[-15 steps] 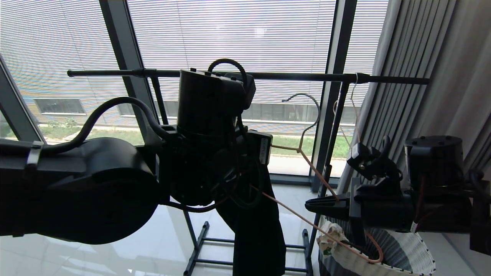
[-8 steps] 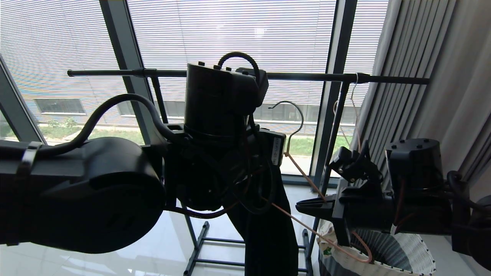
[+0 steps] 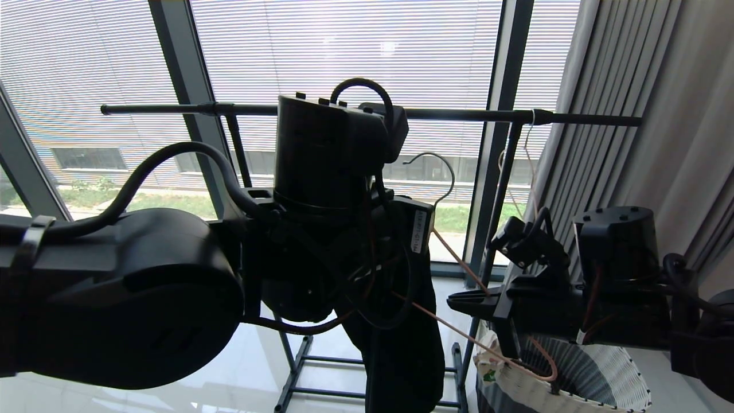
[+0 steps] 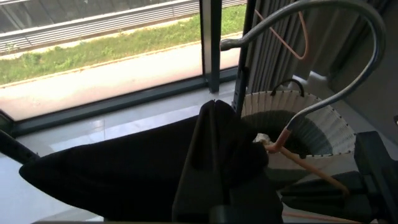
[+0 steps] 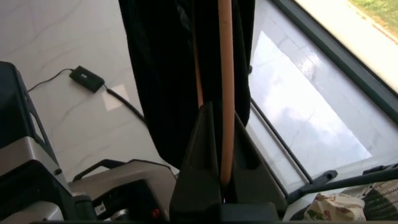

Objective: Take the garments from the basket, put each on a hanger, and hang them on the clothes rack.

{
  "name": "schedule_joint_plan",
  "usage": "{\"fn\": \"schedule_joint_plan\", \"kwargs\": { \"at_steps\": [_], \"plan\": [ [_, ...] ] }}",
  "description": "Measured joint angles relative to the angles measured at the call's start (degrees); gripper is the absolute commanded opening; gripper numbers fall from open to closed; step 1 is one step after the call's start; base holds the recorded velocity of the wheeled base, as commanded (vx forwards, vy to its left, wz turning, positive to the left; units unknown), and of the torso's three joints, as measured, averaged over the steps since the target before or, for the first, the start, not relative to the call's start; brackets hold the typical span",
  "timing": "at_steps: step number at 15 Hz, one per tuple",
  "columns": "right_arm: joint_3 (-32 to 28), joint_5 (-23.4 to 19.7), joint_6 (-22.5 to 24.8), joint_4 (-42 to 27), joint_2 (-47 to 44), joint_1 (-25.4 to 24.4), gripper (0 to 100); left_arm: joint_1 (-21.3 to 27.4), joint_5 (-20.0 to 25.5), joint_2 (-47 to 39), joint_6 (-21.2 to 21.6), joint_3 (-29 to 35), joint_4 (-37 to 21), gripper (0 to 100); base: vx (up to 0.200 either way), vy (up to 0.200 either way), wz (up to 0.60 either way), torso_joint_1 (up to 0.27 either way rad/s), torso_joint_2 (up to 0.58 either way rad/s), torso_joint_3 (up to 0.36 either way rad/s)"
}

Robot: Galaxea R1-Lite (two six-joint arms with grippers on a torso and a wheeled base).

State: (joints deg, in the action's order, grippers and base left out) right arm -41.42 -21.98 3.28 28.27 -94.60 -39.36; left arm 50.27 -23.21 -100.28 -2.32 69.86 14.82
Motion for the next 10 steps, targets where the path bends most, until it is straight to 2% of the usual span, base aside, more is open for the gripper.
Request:
{"fn": "schedule_joint_plan", "kwargs": {
  "at_steps": [3, 6, 10],
  "plan": [
    [0.0, 1.4, 0.0, 0.4, 0.1, 0.8, 0, -0.6, 0.0, 0.3, 0.0, 0.0, 0.1, 100, 0.0, 0.0, 0.0, 0.0, 0.0, 0.0],
    [0.6, 1.7, 0.1, 3.9, 0.5, 1.7, 0, -1.4, 0.0, 1.9, 0.0, -0.4, 0.2, 100, 0.0, 0.0, 0.0, 0.0, 0.0, 0.0],
    [1.0, 1.7, 0.6, 4.7, 1.3, 4.1, 0, -2.1, 0.0, 5.7, 0.3, -3.8, 0.1, 100, 0.0, 0.0, 0.0, 0.0, 0.0, 0.0]
  ]
}}
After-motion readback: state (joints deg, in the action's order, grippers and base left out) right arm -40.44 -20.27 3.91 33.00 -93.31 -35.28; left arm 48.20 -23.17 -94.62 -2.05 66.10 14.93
